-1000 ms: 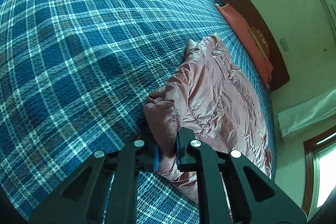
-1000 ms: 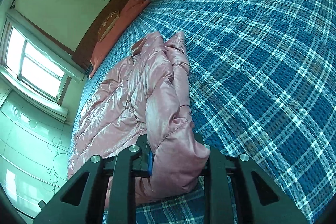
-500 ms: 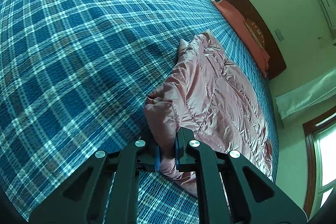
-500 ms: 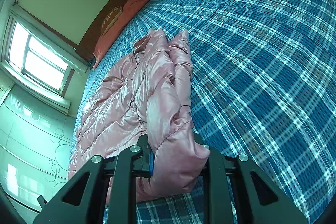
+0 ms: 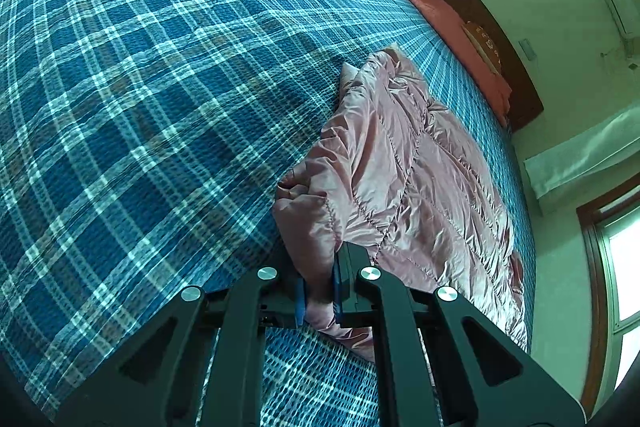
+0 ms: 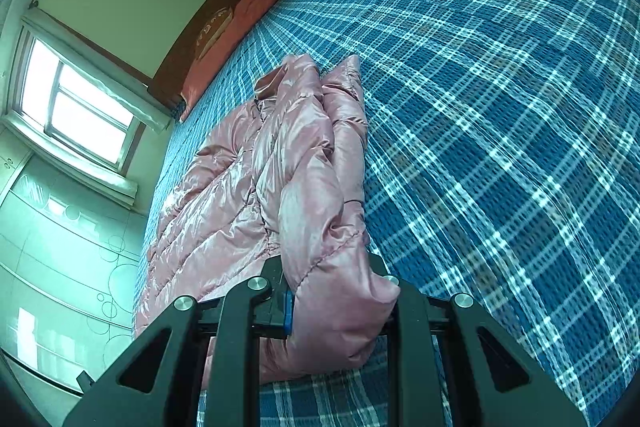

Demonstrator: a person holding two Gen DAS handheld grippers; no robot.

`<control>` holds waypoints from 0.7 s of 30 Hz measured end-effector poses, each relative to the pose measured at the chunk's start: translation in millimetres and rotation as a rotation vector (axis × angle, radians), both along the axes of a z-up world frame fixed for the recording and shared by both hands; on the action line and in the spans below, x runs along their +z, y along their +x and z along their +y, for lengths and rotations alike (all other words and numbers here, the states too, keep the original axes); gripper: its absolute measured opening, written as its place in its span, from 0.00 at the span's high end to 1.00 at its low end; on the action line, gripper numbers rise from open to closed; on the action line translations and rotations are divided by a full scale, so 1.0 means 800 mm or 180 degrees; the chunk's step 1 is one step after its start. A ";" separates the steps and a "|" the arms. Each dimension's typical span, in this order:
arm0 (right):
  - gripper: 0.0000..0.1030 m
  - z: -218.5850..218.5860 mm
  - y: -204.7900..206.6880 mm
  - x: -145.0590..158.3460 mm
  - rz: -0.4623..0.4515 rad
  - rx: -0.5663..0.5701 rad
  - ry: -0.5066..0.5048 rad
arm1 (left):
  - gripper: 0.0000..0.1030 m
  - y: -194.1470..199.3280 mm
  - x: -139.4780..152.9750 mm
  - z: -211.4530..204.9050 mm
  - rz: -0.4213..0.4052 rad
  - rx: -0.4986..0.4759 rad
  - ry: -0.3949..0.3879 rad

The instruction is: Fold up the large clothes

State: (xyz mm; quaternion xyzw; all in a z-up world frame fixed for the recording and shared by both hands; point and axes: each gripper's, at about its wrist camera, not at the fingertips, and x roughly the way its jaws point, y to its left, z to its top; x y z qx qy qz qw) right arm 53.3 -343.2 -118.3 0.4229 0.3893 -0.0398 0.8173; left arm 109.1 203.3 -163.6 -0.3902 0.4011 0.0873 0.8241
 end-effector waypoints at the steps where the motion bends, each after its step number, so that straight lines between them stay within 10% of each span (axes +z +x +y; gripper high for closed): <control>1: 0.80 -0.001 -0.001 0.000 0.0006 0.0006 0.0007 | 0.91 -0.006 -0.001 0.002 0.0001 0.0002 -0.0010; 12: 0.78 -0.009 -0.005 -0.015 -0.0005 0.0018 0.0105 | 0.90 -0.017 -0.007 0.003 0.0042 -0.0020 0.0033; 21: 0.59 -0.025 -0.033 -0.012 0.0033 0.0005 0.0055 | 0.63 -0.026 0.004 0.011 0.0150 -0.0031 0.0294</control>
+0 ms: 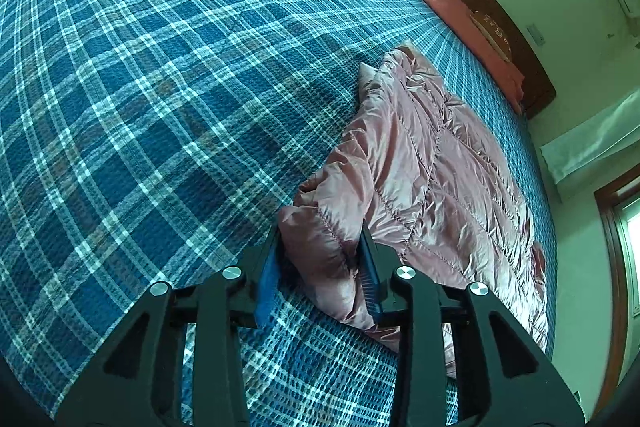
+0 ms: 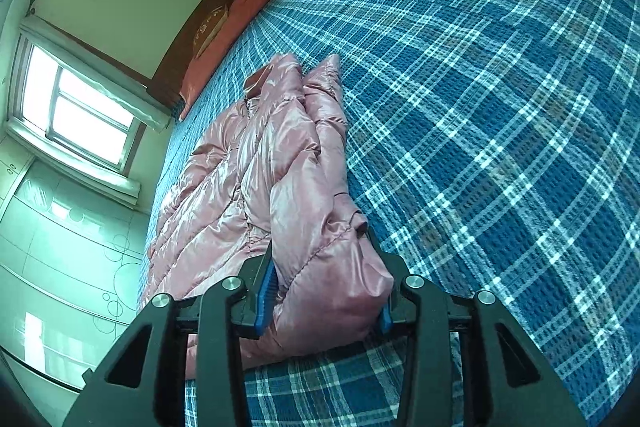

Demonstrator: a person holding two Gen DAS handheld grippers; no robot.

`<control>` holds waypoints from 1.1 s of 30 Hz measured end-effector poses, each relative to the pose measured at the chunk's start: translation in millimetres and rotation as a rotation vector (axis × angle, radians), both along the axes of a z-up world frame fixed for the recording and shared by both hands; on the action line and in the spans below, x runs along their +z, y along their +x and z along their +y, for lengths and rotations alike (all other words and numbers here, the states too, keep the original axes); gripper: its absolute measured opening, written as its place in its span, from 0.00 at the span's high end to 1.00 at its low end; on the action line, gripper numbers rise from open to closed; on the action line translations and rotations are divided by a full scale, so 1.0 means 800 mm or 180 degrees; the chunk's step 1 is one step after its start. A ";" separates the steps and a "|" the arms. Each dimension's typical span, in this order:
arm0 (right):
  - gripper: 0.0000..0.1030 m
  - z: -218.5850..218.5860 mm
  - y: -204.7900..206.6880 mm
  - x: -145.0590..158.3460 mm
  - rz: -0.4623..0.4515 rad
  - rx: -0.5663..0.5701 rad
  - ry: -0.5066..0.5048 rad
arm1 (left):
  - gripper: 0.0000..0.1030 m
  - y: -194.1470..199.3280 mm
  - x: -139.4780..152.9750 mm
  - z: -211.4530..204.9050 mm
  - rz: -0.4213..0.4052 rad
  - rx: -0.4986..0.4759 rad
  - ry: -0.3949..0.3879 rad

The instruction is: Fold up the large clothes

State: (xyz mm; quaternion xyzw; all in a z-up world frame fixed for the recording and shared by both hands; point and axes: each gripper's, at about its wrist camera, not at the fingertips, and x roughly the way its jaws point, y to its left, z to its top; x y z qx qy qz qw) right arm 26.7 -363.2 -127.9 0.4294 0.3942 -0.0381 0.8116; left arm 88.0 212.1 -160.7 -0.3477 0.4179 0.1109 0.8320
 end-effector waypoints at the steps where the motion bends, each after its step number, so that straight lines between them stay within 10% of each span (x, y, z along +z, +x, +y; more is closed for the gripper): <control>1: 0.59 -0.002 -0.005 0.003 0.0011 -0.0010 -0.0038 | 0.60 -0.003 0.004 0.002 0.0012 0.0003 0.0043; 16: 0.57 0.049 0.005 0.097 0.0121 0.0379 -0.1532 | 0.51 -0.002 0.095 -0.065 -0.0238 -0.0672 0.1622; 33: 0.57 0.258 0.194 0.046 0.0276 0.1534 -0.2139 | 0.51 0.176 0.012 -0.194 0.0315 -0.1300 0.1934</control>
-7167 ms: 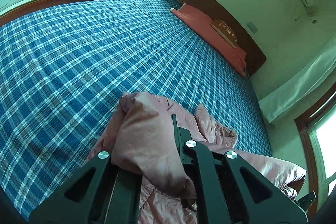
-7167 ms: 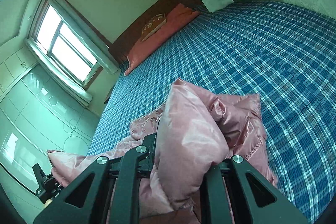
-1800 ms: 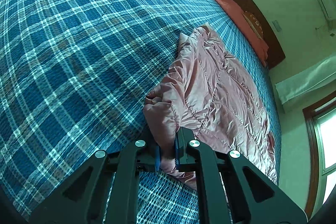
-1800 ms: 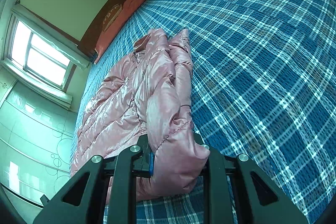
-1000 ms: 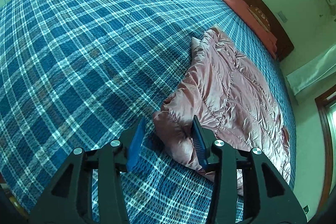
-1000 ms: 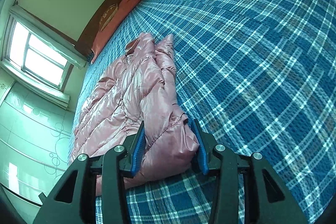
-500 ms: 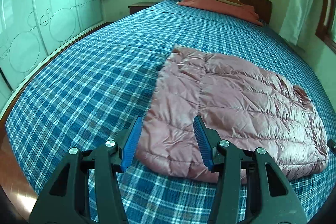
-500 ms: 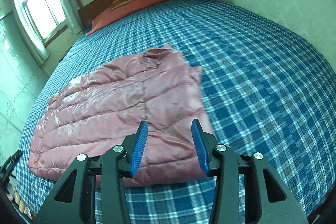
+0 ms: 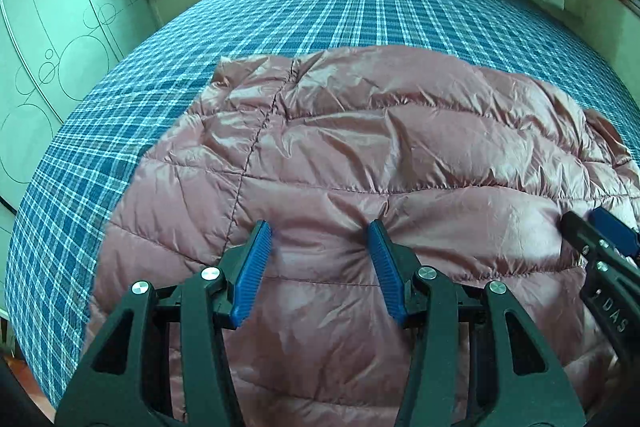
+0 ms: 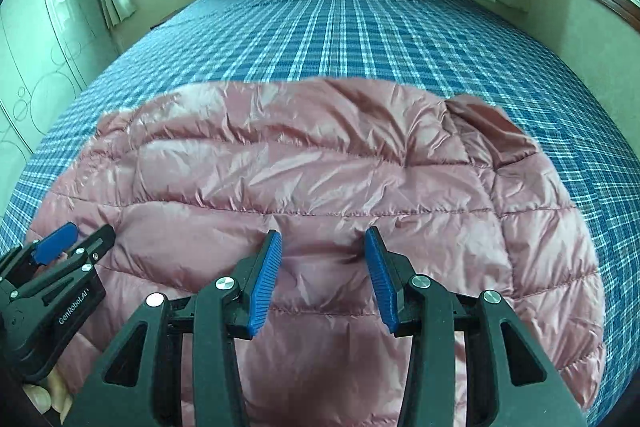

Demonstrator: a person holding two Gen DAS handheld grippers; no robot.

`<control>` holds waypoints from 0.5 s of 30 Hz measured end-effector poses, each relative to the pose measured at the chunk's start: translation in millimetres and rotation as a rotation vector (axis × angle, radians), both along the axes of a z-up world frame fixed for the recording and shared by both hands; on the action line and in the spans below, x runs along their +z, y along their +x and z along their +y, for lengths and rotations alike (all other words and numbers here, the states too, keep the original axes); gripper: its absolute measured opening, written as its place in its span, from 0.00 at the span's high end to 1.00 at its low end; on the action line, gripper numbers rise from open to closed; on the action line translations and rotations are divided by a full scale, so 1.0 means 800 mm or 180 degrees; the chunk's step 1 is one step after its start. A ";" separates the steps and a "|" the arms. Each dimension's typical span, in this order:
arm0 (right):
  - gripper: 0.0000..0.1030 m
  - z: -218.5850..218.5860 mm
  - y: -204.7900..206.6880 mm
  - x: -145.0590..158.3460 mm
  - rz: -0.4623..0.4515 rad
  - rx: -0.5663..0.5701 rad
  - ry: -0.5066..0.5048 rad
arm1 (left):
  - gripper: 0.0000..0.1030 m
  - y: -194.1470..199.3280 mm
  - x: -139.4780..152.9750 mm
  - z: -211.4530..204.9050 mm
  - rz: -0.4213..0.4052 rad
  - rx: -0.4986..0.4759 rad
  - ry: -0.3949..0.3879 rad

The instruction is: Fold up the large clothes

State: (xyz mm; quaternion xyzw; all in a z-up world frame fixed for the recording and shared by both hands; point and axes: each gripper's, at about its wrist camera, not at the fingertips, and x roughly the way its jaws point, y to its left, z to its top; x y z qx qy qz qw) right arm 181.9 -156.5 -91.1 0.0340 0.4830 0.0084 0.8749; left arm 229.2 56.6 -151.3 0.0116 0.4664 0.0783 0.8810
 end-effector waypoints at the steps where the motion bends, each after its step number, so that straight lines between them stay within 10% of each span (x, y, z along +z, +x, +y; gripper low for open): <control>1: 0.57 0.002 0.003 -0.013 0.0079 0.0026 -0.0040 | 0.51 0.003 -0.006 0.000 0.0031 0.0007 -0.0012; 15: 0.58 -0.006 0.043 0.026 -0.0144 -0.0075 -0.0059 | 0.63 0.040 0.037 -0.023 -0.0296 -0.0100 0.0201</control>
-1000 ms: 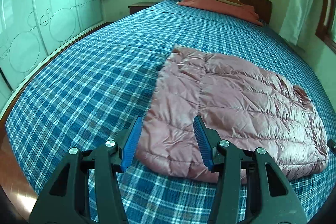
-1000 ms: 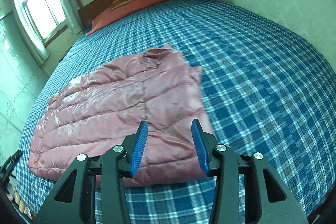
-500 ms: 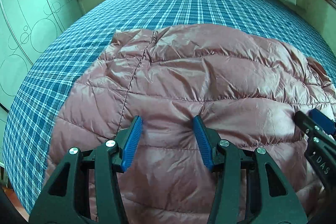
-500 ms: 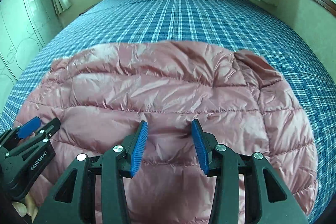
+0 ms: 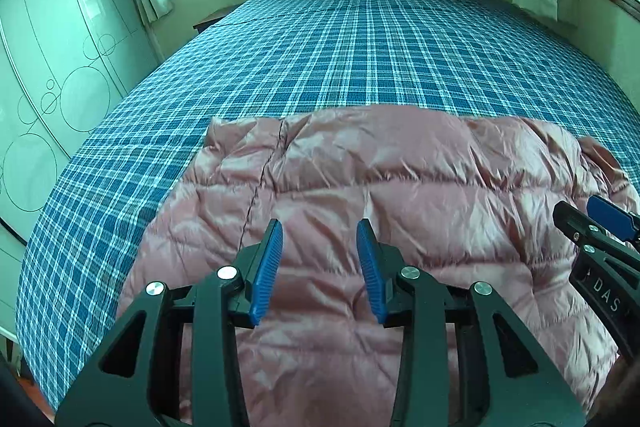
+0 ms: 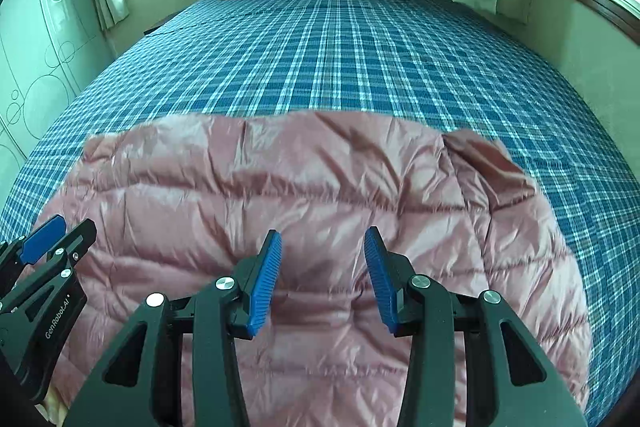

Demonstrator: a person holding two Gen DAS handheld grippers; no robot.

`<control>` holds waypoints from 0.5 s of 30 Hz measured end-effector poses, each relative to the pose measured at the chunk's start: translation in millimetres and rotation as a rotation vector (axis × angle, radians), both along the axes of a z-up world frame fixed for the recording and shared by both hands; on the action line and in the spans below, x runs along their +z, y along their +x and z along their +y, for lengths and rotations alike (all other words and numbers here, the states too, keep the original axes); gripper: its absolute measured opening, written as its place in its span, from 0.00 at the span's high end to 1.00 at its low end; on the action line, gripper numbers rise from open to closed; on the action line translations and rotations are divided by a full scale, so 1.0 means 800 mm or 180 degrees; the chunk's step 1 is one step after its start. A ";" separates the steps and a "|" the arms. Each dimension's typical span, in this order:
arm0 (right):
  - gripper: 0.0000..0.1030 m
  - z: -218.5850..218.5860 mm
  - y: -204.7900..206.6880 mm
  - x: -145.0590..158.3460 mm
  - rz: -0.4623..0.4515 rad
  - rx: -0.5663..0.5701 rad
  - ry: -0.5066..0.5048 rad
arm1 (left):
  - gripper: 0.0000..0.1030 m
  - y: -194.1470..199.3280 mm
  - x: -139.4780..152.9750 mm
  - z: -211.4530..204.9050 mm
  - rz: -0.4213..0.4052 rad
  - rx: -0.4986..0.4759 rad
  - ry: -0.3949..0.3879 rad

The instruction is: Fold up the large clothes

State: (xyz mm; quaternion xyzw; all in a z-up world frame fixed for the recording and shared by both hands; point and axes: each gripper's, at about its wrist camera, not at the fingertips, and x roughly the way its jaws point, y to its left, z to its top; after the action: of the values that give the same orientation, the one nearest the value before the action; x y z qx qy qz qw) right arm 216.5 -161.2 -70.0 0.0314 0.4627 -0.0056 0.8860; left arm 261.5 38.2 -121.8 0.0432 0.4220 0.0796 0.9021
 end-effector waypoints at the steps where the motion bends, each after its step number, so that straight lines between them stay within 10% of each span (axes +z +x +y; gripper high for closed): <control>1: 0.58 -0.001 0.011 0.000 -0.0006 -0.0011 -0.0009 | 0.63 0.013 -0.003 0.000 0.0025 0.0037 0.0038; 15: 0.57 0.002 0.061 -0.079 0.0395 -0.0066 -0.0024 | 0.62 0.070 -0.070 -0.002 0.0363 0.0101 0.0425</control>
State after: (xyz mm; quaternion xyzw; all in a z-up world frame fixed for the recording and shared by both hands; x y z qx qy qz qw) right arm 265.7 -159.9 -133.5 0.0324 0.5163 -0.0184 0.8556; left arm 317.1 36.8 -177.8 0.1009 0.4671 0.1192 0.8703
